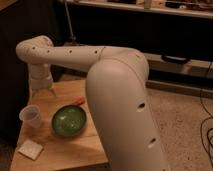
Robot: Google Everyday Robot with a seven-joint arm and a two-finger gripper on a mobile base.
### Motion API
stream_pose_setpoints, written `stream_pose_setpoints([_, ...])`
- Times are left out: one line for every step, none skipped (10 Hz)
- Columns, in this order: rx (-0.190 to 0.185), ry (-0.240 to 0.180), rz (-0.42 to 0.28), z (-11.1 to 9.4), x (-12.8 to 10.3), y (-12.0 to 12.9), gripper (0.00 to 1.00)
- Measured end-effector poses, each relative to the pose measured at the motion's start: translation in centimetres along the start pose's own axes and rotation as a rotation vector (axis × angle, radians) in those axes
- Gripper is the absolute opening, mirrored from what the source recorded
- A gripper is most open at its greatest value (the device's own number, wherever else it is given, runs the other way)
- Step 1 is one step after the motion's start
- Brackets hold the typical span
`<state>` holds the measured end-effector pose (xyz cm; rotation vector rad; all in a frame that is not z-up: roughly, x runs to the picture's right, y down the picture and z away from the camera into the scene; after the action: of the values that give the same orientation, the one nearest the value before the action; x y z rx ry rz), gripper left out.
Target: Place the ceramic cup in the ceramic bowl
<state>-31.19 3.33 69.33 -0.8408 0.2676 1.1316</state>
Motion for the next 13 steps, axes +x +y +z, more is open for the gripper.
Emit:
stream_pose_setpoints([0.000, 0.006, -0.011, 0.4, -0.3, 0.7, 0.65])
stream_pose_setpoints([0.002, 0.012, -0.019, 0.6, -0.3, 0.8, 0.65])
stream_pose_setpoints([0.008, 0.016, -0.019, 0.8, 0.1, 0.3, 0.65])
stream_pose_setpoints([0.007, 0.016, -0.021, 0.9, 0.3, 0.2, 0.65])
stream_pose_setpoints([0.007, 0.018, -0.030, 1.2, 0.4, 0.4, 0.65])
stream_pose_setpoints([0.006, 0.022, -0.039, 1.6, 0.2, 1.0, 0.65])
stream_pose_setpoints([0.008, 0.026, -0.049, 1.9, -0.3, 1.6, 0.65])
stream_pose_setpoints([0.010, 0.032, -0.058, 2.1, -0.4, 2.1, 0.65])
stream_pose_setpoints([0.014, 0.035, -0.061, 2.1, -0.2, 1.8, 0.65])
stream_pose_setpoints([0.020, 0.040, -0.061, 2.3, 0.3, 1.3, 0.65])
stream_pose_setpoints([0.022, 0.040, -0.062, 2.7, 0.4, 1.0, 0.65])
stream_pose_setpoints([0.021, 0.042, -0.068, 3.1, 0.2, 1.4, 0.65])
stream_pose_setpoints([0.021, 0.044, -0.076, 3.7, -0.2, 2.1, 0.65])
